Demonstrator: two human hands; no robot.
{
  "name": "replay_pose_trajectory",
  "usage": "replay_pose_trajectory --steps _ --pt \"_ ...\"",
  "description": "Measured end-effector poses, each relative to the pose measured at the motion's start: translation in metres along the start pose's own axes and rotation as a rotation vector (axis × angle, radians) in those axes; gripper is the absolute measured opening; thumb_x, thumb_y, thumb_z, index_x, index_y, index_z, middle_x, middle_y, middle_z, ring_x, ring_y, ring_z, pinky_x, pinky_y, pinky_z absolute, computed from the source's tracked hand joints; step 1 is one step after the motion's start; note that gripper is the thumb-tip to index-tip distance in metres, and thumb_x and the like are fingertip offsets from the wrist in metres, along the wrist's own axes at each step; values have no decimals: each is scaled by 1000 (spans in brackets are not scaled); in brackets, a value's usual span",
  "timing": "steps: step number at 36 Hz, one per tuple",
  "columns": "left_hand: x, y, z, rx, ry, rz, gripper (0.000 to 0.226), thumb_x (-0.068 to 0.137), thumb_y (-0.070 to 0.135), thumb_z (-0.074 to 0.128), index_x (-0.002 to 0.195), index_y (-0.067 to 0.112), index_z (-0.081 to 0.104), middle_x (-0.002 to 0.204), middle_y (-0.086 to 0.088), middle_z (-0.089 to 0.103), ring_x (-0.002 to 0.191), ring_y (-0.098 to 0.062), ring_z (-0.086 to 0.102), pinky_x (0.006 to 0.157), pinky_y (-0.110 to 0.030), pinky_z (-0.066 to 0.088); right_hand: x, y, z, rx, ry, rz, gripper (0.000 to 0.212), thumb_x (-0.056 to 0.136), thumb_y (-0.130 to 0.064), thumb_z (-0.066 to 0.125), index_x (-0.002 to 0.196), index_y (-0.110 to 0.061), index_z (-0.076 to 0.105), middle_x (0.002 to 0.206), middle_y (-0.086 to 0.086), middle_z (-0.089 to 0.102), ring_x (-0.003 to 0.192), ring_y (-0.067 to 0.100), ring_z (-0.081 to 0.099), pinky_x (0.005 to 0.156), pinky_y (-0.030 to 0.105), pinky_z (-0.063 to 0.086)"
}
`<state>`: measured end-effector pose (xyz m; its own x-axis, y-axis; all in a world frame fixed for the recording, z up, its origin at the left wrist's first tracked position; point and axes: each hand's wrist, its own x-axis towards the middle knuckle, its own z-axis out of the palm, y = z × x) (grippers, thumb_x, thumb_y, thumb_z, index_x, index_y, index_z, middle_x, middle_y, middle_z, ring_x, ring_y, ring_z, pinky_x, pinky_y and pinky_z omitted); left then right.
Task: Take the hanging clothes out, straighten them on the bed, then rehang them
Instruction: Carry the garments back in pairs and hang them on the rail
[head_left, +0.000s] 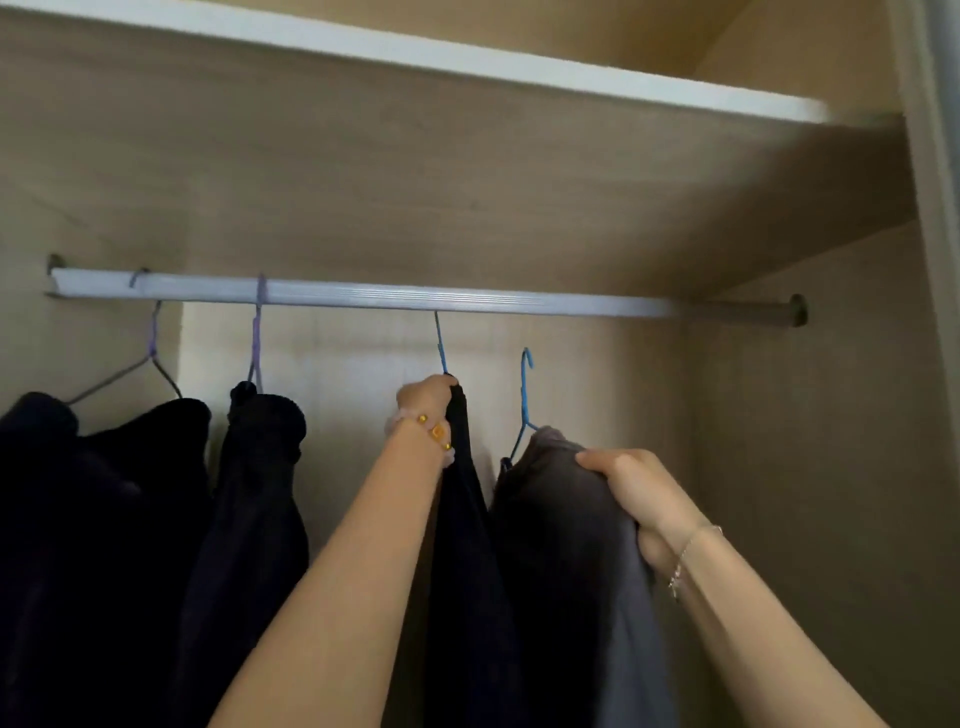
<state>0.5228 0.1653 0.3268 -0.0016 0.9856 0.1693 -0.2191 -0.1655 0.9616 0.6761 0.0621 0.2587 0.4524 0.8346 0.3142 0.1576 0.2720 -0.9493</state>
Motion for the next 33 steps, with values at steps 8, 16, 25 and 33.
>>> replay_pose_trajectory --steps 8,16,25,33 --pt "16 38 2 -45 78 137 28 81 21 70 99 1 67 105 -16 64 87 -24 56 89 -42 49 35 -47 -6 29 -64 -30 17 87 -10 57 100 -1 63 88 18 66 75 28 62 73 34 52" --pt "-11 25 -6 -45 80 253 9 90 2 61 98 -2 61 82 -12 59 70 -24 57 62 -30 50 41 -89 15 22 -185 -64 19 91 -8 51 72 -5 54 71 11 57 62 22 54 62 30 46" --pt "-36 8 -29 -100 122 287 17 91 0 60 75 3 57 69 -8 54 60 -18 51 51 -25 45 14 -78 34 112 -227 -255 11 85 -9 58 85 -1 65 75 14 63 66 23 60 57 24 47" --pt "-43 -2 -55 -31 115 323 26 92 0 58 69 11 60 68 -8 59 59 -18 55 38 -13 46 3 -9 55 66 -282 -329 24 88 -8 46 81 14 54 72 17 52 68 23 47 66 31 33"
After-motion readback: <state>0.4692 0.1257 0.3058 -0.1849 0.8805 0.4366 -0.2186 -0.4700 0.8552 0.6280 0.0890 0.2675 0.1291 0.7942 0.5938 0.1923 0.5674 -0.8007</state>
